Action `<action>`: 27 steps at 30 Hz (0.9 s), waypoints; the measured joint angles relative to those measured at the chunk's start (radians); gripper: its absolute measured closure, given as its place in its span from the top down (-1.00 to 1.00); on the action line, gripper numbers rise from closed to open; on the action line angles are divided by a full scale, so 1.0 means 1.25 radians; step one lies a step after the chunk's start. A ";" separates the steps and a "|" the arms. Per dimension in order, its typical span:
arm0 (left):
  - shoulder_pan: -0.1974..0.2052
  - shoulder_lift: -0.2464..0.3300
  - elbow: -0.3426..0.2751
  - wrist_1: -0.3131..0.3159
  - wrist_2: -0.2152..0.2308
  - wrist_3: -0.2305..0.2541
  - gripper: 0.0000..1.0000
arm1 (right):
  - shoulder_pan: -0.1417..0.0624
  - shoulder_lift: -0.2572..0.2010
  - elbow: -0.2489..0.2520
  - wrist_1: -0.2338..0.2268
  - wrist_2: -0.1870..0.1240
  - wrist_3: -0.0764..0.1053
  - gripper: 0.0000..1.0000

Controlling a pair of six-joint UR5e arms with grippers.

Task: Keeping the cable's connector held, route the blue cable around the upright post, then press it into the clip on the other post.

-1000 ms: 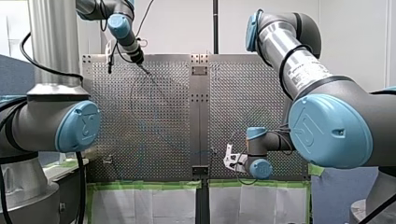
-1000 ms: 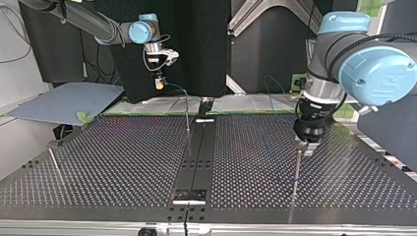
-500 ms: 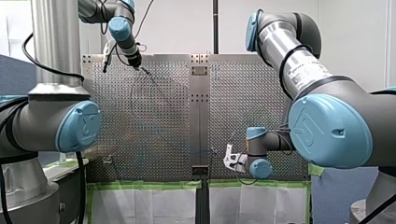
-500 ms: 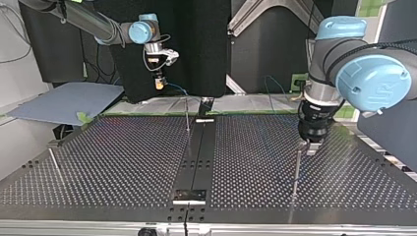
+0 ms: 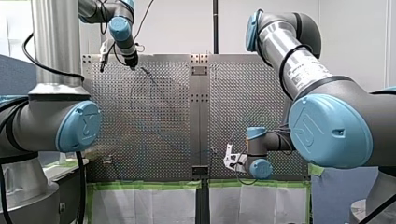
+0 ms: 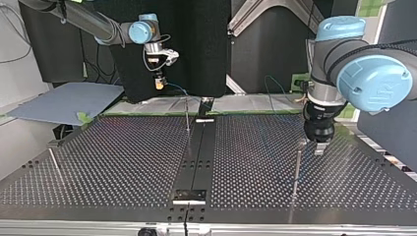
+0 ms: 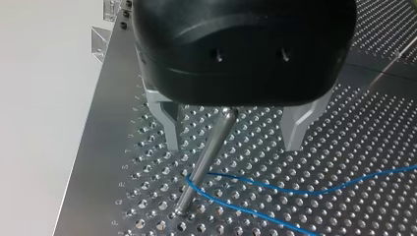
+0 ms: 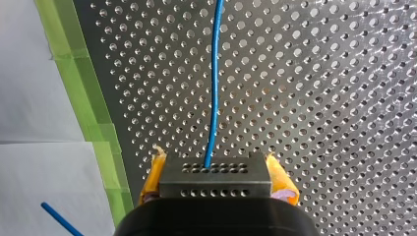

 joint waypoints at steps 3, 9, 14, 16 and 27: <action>0.000 0.000 0.000 0.000 -0.001 0.001 0.97 | 0.000 0.000 0.000 0.000 0.000 0.000 -1.00; -0.006 0.000 0.000 0.001 0.000 0.019 0.97 | 0.001 0.000 0.000 0.000 0.000 0.000 -1.00; -0.022 -0.001 0.005 0.001 0.005 0.052 0.97 | 0.001 0.000 0.000 0.004 0.001 0.000 -1.00; -0.034 -0.003 0.015 0.004 0.007 0.067 0.97 | 0.002 0.000 0.000 0.005 0.001 0.000 -1.00; -0.109 -0.053 0.089 0.049 -0.031 0.145 0.97 | 0.004 0.000 0.000 0.004 0.001 0.000 -1.00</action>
